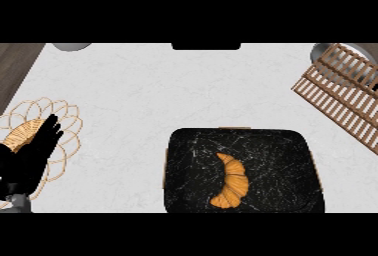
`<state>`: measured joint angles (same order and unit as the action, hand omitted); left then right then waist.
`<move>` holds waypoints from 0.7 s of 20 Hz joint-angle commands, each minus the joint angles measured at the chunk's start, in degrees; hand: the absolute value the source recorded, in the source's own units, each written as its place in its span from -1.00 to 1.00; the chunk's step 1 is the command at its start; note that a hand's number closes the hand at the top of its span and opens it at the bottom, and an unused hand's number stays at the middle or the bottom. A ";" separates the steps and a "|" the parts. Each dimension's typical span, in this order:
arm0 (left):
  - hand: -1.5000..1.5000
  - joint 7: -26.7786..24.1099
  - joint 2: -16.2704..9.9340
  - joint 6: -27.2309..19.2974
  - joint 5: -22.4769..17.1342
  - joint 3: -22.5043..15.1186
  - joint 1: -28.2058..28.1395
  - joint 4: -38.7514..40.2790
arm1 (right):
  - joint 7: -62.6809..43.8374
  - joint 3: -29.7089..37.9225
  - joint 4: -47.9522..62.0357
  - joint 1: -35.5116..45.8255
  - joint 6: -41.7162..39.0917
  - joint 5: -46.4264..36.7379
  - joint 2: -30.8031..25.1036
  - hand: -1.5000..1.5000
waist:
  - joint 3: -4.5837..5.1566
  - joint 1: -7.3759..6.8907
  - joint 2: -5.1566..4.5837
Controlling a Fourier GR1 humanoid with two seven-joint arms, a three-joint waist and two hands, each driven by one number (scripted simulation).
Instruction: Pick the cupcake from the tray and place it in the tiered shelf
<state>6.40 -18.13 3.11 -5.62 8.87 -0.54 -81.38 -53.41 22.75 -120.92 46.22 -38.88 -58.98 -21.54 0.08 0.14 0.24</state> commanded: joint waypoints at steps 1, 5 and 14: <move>0.00 1.13 0.50 -0.85 0.96 -0.68 0.03 -2.81 | -2.81 1.33 6.62 0.91 -1.77 -1.58 -3.23 1.00 | -0.06 -0.43 -0.17; 0.00 -2.40 -0.53 1.32 0.14 1.37 -1.33 0.42 | -0.10 4.50 14.48 6.23 -2.47 -0.85 -8.96 1.00 | -0.03 -0.47 -0.23; 0.00 0.60 -0.63 1.44 0.49 2.22 2.53 1.16 | 6.17 4.14 24.08 0.51 6.85 -3.65 -12.20 1.00 | -0.07 -0.26 -0.30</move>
<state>6.39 -17.52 3.82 -4.91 9.64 -0.88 -82.48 -48.29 26.47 -100.65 48.57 -35.84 -62.51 -32.62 0.02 -0.30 -0.03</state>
